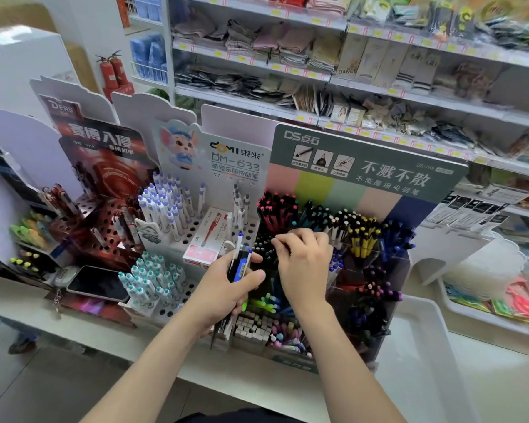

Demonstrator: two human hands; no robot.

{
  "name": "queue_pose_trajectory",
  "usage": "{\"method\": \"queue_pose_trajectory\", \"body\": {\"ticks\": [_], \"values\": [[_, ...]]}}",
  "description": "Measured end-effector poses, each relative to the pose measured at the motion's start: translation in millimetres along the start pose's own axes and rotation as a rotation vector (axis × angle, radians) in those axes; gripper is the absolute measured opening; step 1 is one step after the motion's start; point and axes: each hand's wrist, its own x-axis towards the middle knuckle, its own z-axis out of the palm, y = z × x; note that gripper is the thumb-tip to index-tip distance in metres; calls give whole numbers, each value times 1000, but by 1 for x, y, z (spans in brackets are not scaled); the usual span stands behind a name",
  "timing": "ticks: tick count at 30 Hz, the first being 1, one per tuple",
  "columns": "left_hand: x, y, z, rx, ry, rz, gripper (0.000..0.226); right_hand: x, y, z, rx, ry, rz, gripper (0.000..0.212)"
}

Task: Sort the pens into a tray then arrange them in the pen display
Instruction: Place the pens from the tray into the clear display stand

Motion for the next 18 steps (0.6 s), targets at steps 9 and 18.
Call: {"method": "queue_pose_trajectory", "body": {"ticks": [9, 18], "values": [[-1, 7, -4, 234, -74, -119, 10, -2, -38, -39, 569, -316, -32, 12], [-5, 18, -3, 326, -242, -167, 28, -6, -28, -53, 494, -639, 76, 5]]}}
